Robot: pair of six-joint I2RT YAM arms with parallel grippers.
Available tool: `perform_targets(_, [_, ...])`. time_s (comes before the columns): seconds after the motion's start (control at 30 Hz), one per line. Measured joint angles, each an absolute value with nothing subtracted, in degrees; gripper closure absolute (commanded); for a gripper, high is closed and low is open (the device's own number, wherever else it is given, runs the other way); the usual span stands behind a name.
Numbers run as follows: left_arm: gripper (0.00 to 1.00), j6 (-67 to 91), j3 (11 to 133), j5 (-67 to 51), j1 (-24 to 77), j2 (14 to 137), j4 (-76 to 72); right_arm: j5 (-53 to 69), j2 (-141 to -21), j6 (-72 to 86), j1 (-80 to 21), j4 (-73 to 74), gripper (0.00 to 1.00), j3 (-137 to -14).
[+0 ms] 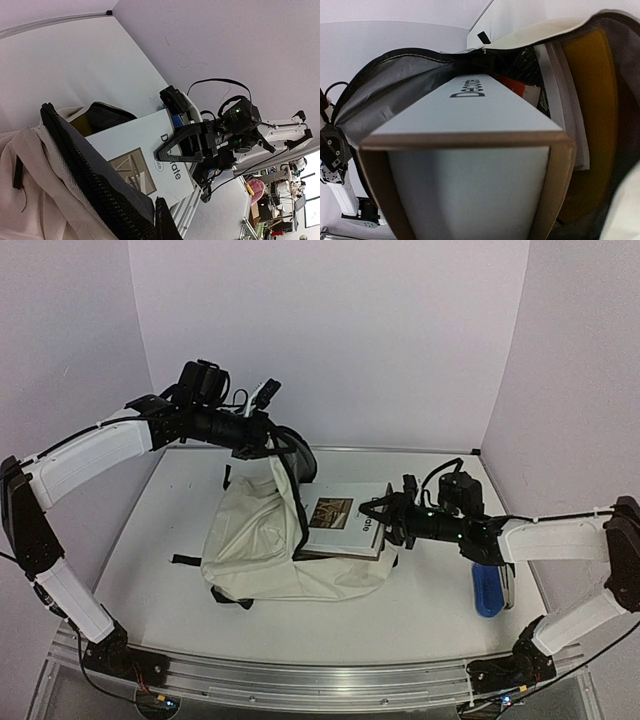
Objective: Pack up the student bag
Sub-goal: Place the book in the student bag.
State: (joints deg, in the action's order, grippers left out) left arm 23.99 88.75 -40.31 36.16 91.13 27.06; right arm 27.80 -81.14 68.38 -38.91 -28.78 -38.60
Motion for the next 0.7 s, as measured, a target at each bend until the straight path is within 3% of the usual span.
perform_targets(0.33, [1.00,24.3,88.8,-43.0,35.8,91.2,25.9,26.9,-100.1,66.9,-44.8,-33.2,0.63,-54.9])
perform_targets(0.5, [1.00,25.5,88.8,-43.9,35.8,91.3,25.4,26.6,-106.1,65.8,-46.5,-34.3,0.51,-59.6])
perform_targets(0.7, [1.00,27.0,88.7,-44.2,35.8,92.2,23.8,25.1,-108.2,62.5,-46.7,-30.8,0.29,-60.4])
